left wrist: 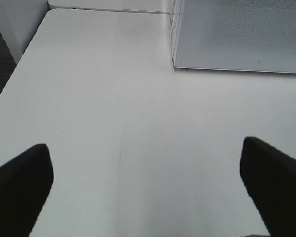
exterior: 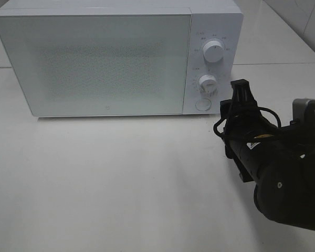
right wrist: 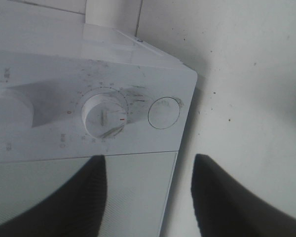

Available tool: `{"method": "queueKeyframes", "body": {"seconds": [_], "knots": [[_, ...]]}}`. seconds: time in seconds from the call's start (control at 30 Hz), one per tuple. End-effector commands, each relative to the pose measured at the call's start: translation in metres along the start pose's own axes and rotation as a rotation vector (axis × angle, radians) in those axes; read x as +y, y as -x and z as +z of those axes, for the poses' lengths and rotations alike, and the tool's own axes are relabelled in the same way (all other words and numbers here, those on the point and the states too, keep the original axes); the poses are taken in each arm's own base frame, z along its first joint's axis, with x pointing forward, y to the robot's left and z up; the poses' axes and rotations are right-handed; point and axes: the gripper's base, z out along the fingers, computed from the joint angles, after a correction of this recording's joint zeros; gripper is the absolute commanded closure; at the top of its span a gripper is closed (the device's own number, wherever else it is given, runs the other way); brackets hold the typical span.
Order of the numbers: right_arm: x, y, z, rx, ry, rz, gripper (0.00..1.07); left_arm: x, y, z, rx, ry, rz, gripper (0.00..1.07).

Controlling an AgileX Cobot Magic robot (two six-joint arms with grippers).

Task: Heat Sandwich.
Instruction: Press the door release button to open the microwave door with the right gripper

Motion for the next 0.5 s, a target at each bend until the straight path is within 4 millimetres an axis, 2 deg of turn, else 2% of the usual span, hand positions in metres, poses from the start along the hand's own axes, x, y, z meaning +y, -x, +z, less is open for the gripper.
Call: {"method": "queueKeyframes", "body": {"seconds": [0.03, 0.07, 0.1, 0.17, 0.2, 0.27, 0.5], "knots": [[0.0014, -0.0022, 0.0, 0.013, -0.002, 0.118, 0.65, -0.0006, -0.0016, -0.002, -0.014, -0.006, -0.003, 0.09], [0.0001, -0.0029, -0.0001, 0.019, -0.017, 0.147, 0.7, -0.0006, -0.0016, -0.002, -0.014, -0.006, -0.003, 0.09], [-0.0029, -0.0044, -0.0002, 0.033, -0.052, 0.176, 0.82, -0.0006, -0.0016, -0.002, -0.014, -0.006, -0.003, 0.09], [-0.0049, -0.0063, -0.0004, 0.052, -0.076, 0.168, 0.96, -0.0006, -0.0016, -0.002, -0.014, -0.006, -0.003, 0.09], [-0.0049, -0.0063, -0.0004, 0.052, -0.076, 0.168, 0.96, -0.0006, -0.0016, -0.002, -0.014, -0.006, -0.003, 0.09], [-0.0037, -0.0082, 0.0004, 0.087, -0.064, 0.122, 1.07, -0.0006, -0.0016, -0.002, -0.014, -0.006, -0.003, 0.09], [-0.0028, -0.0087, 0.0005, 0.091, -0.057, 0.123, 1.07, -0.0006, -0.0016, -0.002, -0.014, -0.006, -0.003, 0.09]]}}
